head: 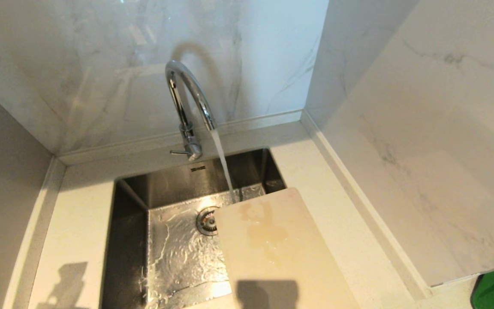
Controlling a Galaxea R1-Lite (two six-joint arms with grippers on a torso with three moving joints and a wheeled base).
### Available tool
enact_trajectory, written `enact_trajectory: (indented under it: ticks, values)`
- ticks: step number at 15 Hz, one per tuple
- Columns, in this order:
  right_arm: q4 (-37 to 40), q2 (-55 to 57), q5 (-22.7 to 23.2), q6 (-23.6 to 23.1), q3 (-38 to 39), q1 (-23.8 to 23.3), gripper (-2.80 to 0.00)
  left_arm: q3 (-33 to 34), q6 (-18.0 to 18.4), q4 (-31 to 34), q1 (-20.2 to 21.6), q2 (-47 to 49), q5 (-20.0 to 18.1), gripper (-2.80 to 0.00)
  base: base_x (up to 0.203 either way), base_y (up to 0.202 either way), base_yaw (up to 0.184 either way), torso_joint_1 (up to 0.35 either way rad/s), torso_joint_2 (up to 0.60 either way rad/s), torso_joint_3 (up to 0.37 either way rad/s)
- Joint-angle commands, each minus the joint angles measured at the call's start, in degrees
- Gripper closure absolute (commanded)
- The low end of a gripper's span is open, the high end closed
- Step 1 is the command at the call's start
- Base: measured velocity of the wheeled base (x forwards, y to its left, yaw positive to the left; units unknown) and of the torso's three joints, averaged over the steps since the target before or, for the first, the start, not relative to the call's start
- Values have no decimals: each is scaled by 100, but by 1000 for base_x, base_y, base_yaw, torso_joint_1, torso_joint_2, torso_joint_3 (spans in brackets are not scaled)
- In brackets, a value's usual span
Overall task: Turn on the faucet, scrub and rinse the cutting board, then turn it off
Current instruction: Pick up the cutting board
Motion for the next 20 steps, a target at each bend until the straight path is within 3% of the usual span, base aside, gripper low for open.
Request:
enact_trajectory:
  ticks: [1, 4, 7, 14, 20]
  values:
    - [0, -9, 0, 1, 0, 0, 0, 371, -100, -184, 38, -542, 75, 0, 0, 0, 0, 0, 0, 0]
    - [0, -9, 0, 1, 0, 0, 0, 373, -333, -15, 43, -738, 72, 0, 0, 0, 0, 0, 0, 0]
    - [0, -9, 0, 1, 0, 0, 0, 366, -323, 178, 89, -1260, -30, 0, 0, 0, 0, 0, 0, 0]
    - [0, -9, 0, 1, 0, 0, 0, 373, -310, 2053, 68, -2852, 17, 0, 0, 0, 0, 0, 0, 0]
    - [0, -9, 2, 1, 0, 0, 0, 357, -446, 2499, -138, -3780, -3, 0, 0, 0, 0, 0, 0, 0]
